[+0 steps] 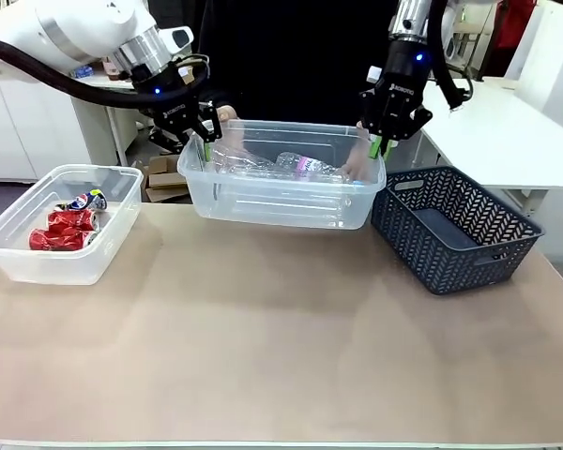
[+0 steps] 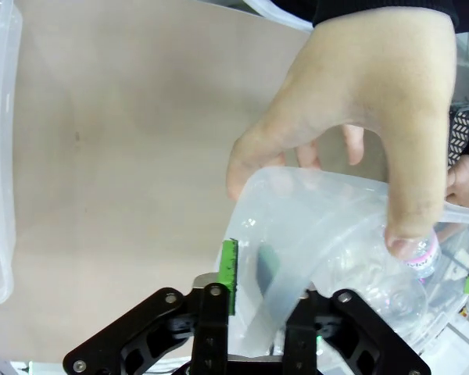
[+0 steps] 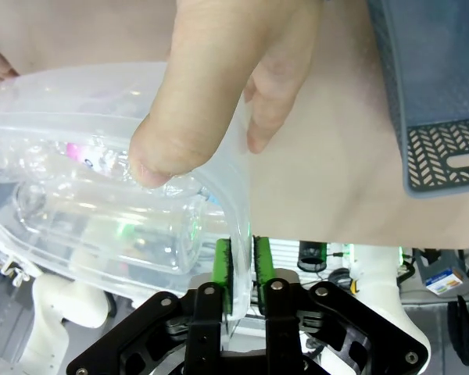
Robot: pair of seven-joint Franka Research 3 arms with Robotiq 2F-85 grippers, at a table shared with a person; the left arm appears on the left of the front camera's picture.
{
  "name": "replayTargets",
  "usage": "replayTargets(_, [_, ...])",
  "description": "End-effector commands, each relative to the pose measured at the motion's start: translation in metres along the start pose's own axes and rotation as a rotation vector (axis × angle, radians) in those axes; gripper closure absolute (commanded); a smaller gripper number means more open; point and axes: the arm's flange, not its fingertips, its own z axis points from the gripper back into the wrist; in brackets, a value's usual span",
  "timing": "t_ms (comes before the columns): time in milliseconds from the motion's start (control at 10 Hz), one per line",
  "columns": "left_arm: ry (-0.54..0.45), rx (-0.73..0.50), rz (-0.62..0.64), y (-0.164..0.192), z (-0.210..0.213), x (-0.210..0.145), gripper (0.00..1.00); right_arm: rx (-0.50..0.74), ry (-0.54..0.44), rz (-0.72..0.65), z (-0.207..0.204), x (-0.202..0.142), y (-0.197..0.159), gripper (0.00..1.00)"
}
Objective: Sort the waste into each basket.
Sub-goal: Release the Organizing box you were holding.
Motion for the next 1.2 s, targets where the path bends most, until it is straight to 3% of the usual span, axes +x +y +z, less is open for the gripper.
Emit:
replayTargets(0, [0.000,0.043,0.018,-0.009,0.011,-0.018,0.00,-0.009,-0.063,-0.011,0.002,-0.007,0.004,0.00])
replayTargets(100, [-0.022,0.050,0.017,-0.013,0.026,-0.031,0.32,-0.015,-0.131,-0.032,0.008,-0.015,0.002,0.00])
replayTargets(200, [-0.034,0.052,0.028,-0.014,0.035,-0.041,0.00,-0.003,-0.173,-0.032,0.010,-0.020,0.001,0.00])
replayTargets(300, [-0.047,0.046,0.024,-0.013,0.041,-0.046,0.00,0.002,-0.191,-0.029,0.012,-0.023,-0.001,0.14])
replayTargets(500, [-0.050,0.051,0.035,-0.006,0.043,-0.049,0.00,0.003,-0.199,-0.025,0.009,-0.023,-0.002,0.00])
replayTargets(800, [-0.069,0.044,0.039,-0.003,0.045,-0.055,0.00,0.016,-0.244,-0.054,0.004,-0.026,-0.006,0.00])
replayTargets(900, [-0.077,0.041,0.001,-0.006,0.045,-0.066,0.00,0.016,-0.193,-0.008,0.017,-0.016,-0.001,0.00])
replayTargets(1100, [-0.041,0.034,0.031,-0.007,0.043,-0.048,0.00,0.016,-0.193,-0.008,0.017,-0.016,-0.001,0.00])
